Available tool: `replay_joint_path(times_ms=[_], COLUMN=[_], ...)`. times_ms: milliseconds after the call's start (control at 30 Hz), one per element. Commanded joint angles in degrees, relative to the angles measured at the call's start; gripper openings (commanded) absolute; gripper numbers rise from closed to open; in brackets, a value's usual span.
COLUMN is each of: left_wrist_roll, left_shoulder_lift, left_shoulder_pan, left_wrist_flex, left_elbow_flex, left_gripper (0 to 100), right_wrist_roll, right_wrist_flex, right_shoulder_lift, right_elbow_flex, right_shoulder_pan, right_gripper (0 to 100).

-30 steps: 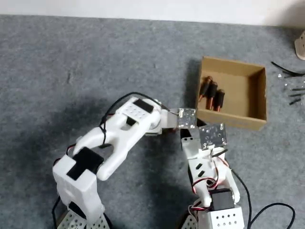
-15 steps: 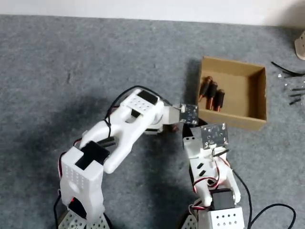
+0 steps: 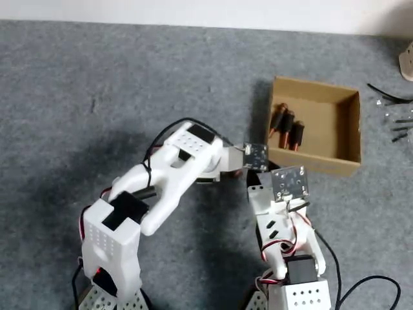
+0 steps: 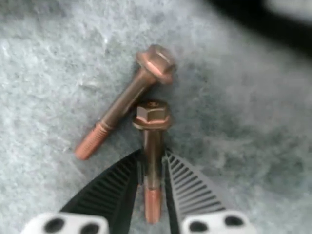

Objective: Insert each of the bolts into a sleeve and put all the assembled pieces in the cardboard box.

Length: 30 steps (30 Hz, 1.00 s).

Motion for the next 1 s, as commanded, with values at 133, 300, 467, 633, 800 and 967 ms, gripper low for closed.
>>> replay_joint_path(times_ms=[133,300,467,633,800,967], left_wrist_roll=[13.2,21.9,27.6,30.7,33.1,33.1], left_shoulder_lift=[-9.2,-24.0,-38.6,-51.4,-61.1,-70.7], left_shoulder_pan=[-0.7,-3.9,-5.0,-5.0,-5.0,-5.0], left_wrist_flex=[-17.3,-32.6,-46.4,-54.4,-58.3,-62.8], left_elbow_flex=[12.0,26.4,41.3,52.5,59.8,67.0], left_gripper=[1,1,1,1,1,1], right_wrist_roll=[0.6,0.6,0.6,0.6,0.7,0.7], right_wrist_flex=[-2.4,-2.4,-2.4,-2.4,-2.4,-2.4], right_shoulder_lift=[-1.3,-1.3,-1.3,-1.3,-1.3,-1.3], right_elbow_flex=[4.0,4.0,4.0,4.0,4.0,4.0], right_shoulder_pan=[0.1,0.1,0.1,0.0,-0.1,-0.1], right_gripper=[0.4,0.4,0.4,0.4,0.7,0.9])
